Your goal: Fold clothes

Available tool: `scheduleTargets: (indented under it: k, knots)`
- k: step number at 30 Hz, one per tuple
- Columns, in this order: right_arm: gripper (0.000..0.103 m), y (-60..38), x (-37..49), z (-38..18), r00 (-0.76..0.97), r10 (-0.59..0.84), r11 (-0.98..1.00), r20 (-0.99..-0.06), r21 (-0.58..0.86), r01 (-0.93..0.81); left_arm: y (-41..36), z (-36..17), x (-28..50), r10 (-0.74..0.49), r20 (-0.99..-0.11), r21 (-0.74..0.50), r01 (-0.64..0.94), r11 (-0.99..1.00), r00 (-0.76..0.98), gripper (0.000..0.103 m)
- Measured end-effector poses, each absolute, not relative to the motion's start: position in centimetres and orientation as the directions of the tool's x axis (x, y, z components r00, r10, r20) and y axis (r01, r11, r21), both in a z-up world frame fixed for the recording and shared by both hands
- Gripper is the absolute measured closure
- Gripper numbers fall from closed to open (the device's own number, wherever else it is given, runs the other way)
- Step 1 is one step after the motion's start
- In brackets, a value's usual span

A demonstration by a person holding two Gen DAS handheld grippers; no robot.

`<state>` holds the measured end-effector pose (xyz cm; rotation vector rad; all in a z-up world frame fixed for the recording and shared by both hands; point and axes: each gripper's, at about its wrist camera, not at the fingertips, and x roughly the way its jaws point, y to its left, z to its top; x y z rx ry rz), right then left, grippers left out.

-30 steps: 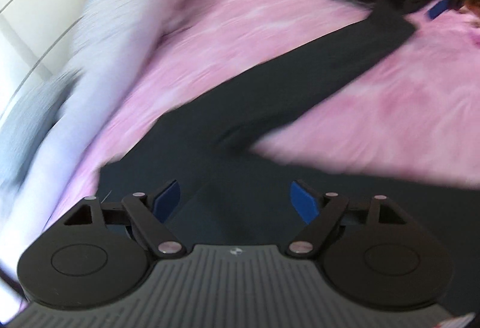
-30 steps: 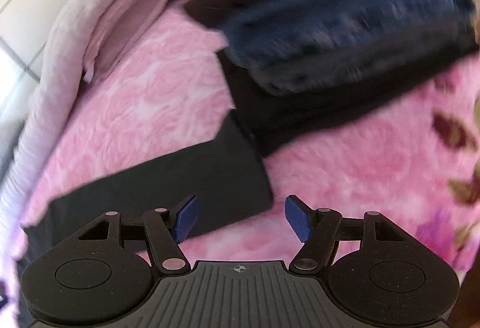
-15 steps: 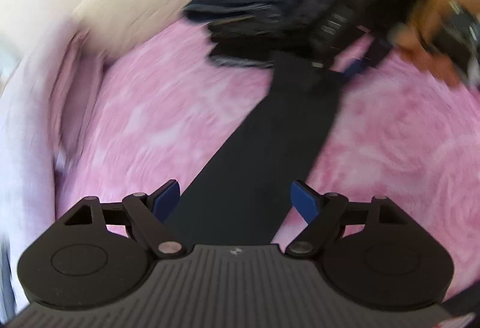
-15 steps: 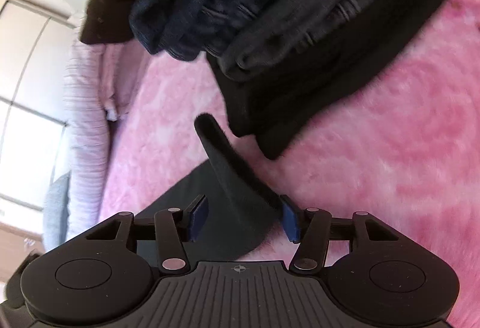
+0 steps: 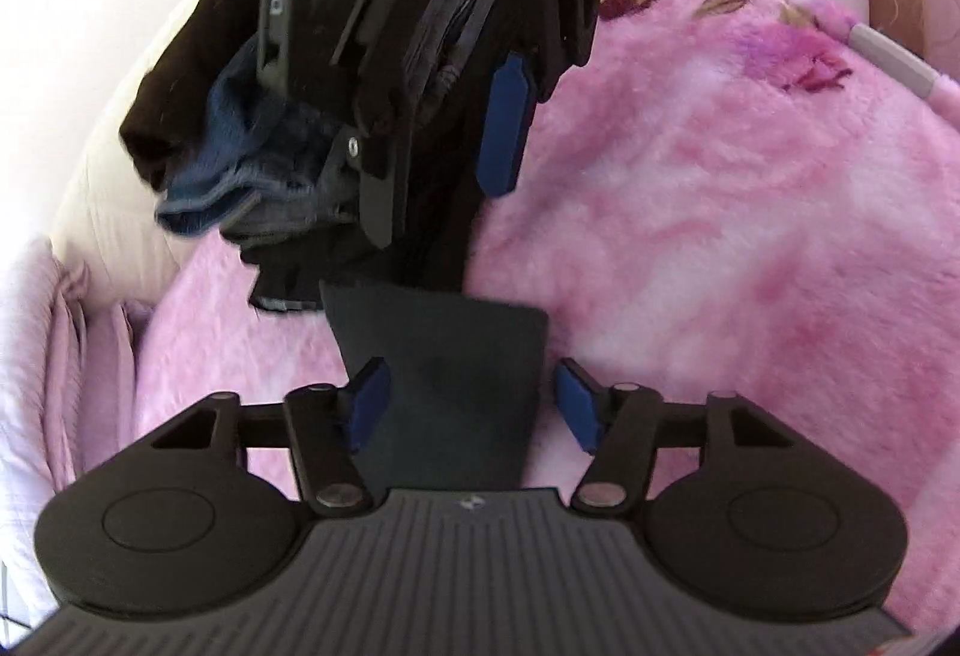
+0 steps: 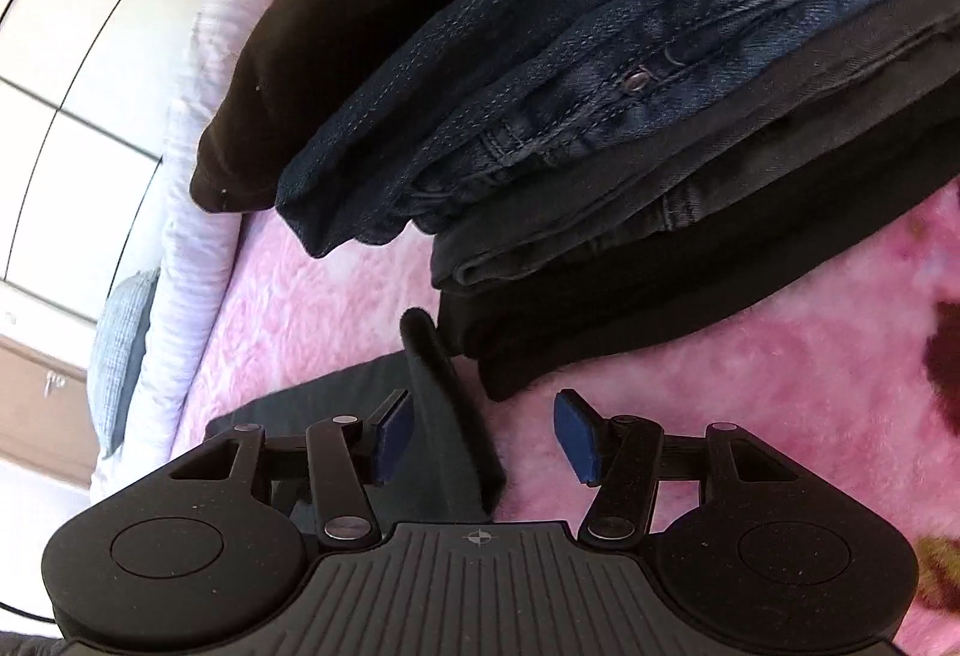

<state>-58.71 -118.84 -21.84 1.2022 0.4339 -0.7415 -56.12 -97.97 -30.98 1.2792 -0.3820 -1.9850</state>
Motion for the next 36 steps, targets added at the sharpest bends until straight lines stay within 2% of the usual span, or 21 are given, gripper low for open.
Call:
scheduleTargets:
  k: [1, 2, 5, 9, 11, 13, 18, 24, 25, 30, 36]
  knots:
    - [0.047, -118.9, -58.6, -21.9, 0.701, -0.266, 0.186, -0.662, 0.679, 0.711, -98.1, -30.8, -56.0, -0.710, -0.662, 0.588, 0.420, -0.691, -0.240, 0.090]
    - [0.047, -118.9, -58.4, -21.9, 0.709, -0.248, 0.201, -0.660, 0.681, 0.705, -98.1, -30.4, -55.7, -0.713, -0.657, 0.581, 0.437, -0.687, -0.247, 0.093]
    - [0.047, -119.2, -57.2, -22.6, 0.733, -0.213, 0.202, -0.646, 0.705, 0.680, -97.5, -28.9, -53.8, -0.728, -0.628, 0.561, 0.489, -0.668, -0.273, 0.097]
    - [0.047, -119.7, -55.7, -23.8, 0.779, -0.190, 0.143, -0.598, 0.768, 0.624, -96.9, -28.6, -52.4, -0.724, -0.612, 0.548, 0.489, -0.678, -0.317, 0.097]
    - [0.049, -119.9, -55.2, -24.2, 0.775, -0.193, 0.098, -0.601, 0.774, 0.625, -96.7, -28.6, -52.1, -0.719, -0.611, 0.545, 0.483, -0.685, -0.331, 0.097]
    - [0.095, -119.9, -54.8, -24.0, 0.749, -0.192, 0.081, -0.634, 0.751, 0.656, -96.3, -28.6, -51.9, -0.718, -0.611, 0.534, 0.495, -0.685, -0.334, 0.097]
    - [0.098, -119.7, -53.6, -20.4, 0.685, -0.196, 0.176, -0.701, 0.663, 0.728, -95.6, -27.0, -50.7, -0.758, -0.576, 0.511, 0.590, -0.626, -0.305, 0.097]
    - [0.098, -118.7, -49.0, -13.1, 0.733, -0.172, 0.316, -0.658, 0.668, 0.673, -94.3, -23.4, -45.9, -0.817, -0.548, 0.425, 0.781, -0.456, -0.179, 0.088]
    - [0.098, -118.1, -47.2, -11.9, 0.742, -0.159, 0.354, -0.651, 0.664, 0.659, -93.1, -22.9, -43.7, -0.827, -0.548, 0.417, 0.815, -0.402, -0.127, 0.085]
    - [0.098, -114.7, -36.4, -6.8, 0.783, -0.092, 0.523, -0.616, 0.639, 0.564, -87.2, -20.3, -32.8, -0.818, -0.559, 0.375, 0.921, -0.102, 0.137, 0.081]
    - [0.098, -104.5, -17.7, -3.3, 0.847, 0.001, 0.731, -0.532, 0.579, 0.362, -77.6, -17.4, -18.8, -0.684, -0.585, 0.343, 0.897, 0.278, 0.436, 0.080]
